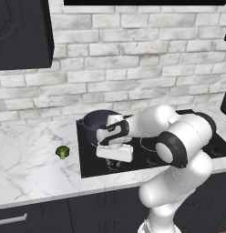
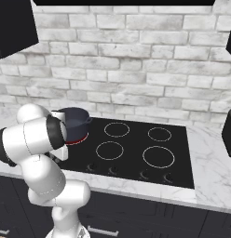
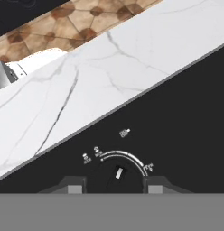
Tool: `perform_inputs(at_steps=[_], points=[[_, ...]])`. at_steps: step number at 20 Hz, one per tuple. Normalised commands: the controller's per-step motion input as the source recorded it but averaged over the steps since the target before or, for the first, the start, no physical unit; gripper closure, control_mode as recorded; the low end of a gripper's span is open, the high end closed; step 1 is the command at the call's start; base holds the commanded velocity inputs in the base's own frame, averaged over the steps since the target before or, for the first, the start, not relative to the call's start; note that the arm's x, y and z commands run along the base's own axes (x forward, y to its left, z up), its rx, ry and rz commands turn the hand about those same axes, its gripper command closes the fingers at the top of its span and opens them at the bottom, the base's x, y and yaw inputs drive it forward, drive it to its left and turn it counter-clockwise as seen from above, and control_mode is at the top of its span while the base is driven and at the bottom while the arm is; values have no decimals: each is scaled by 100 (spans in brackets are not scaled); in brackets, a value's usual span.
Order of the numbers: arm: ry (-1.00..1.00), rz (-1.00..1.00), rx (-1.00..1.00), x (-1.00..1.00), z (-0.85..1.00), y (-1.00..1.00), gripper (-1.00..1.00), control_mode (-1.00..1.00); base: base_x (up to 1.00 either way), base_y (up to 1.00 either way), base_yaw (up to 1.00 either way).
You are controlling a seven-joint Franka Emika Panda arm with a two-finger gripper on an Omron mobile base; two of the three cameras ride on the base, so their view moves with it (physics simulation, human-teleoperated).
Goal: Turn on the burner for the pot on the stove. Wait thirty seconds for the pot to heat up. Then add the broccoli to the pot.
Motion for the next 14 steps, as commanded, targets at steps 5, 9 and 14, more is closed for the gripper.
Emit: perform_inputs(at_steps=[5,9,14], points=[[0,0,0,0,0,0,100,-100,0,0,0],[0,0,0,0,0,0,100,-100,0,0,0],[0,0,0,0,0,0,100,-100,0,0,0]])
